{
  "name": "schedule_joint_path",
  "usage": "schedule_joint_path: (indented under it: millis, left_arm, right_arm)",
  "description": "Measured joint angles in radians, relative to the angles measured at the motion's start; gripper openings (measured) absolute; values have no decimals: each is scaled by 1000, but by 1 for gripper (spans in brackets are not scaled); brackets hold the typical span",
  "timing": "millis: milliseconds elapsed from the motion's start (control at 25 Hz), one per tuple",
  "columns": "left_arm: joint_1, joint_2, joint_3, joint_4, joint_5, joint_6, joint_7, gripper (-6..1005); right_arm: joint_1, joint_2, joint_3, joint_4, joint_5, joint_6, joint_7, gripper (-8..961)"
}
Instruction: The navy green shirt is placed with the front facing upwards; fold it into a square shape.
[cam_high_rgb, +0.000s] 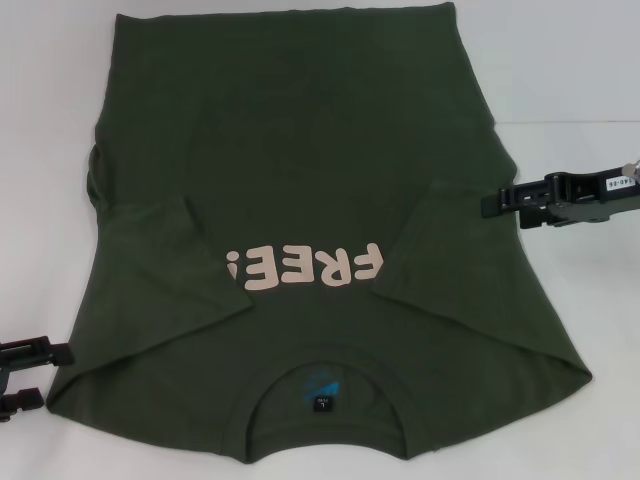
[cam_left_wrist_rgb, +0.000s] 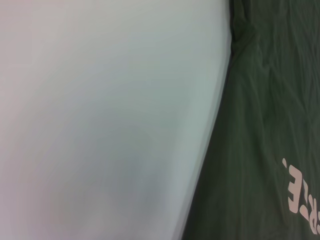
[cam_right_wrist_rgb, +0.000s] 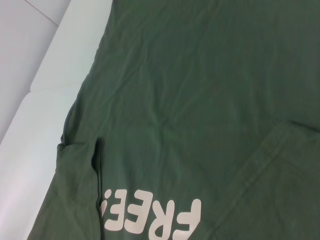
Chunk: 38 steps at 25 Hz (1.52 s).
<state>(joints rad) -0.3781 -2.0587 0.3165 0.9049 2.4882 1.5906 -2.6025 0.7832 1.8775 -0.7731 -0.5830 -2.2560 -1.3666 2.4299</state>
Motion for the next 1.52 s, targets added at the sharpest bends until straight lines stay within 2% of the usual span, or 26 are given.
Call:
schedule_joint_path:
  millis: [760,1080,1520]
  left_arm:
    - [-14,-2,25,-51,1,-24,-1,812]
    - [-48,-8,27,-72,-11,-24,20,812]
    - [-96,-4,37,-108,-3,-49,27,813]
  right_arm:
    - [-6,-2,0,0,3,0,3,868]
    - [-7,-2,0,0,3,0,4,868]
    - [-7,-1,8,0,3,0,2,869]
